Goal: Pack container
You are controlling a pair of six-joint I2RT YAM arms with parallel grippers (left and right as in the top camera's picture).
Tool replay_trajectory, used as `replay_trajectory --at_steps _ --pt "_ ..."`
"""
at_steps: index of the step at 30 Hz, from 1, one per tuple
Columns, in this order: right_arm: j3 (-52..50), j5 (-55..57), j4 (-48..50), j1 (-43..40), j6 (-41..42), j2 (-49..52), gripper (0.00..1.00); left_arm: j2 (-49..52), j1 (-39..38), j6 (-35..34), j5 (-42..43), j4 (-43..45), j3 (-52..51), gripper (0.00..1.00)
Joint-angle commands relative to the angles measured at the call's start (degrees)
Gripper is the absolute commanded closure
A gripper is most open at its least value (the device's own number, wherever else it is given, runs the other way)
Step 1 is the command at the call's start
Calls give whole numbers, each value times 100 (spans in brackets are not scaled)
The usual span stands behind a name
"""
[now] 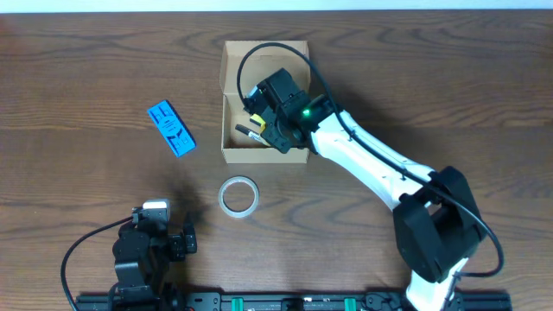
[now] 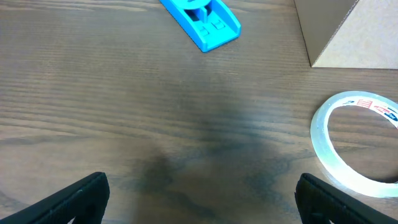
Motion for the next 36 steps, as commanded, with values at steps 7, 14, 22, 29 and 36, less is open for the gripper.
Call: replay_trajectory --at_steps 7,14,22,29,36 --pt "151 -50 254 -50 -262 177 55 -33 -22 98 -26 -44 -87 4" --pt "221 -61 350 -48 7 -57 18 -33 -22 98 -26 -44 -87 5" --pt "216 -337 -549 -52 323 -1259 1 -33 -22 98 -26 -44 -87 5" --pt "-557 -328 -935 -76 452 -2846 1 -33 -22 98 -26 -44 -87 5" --pt "-2677 -304 -540 -431 1060 -5372 1 -33 -22 98 -24 -44 -87 5"
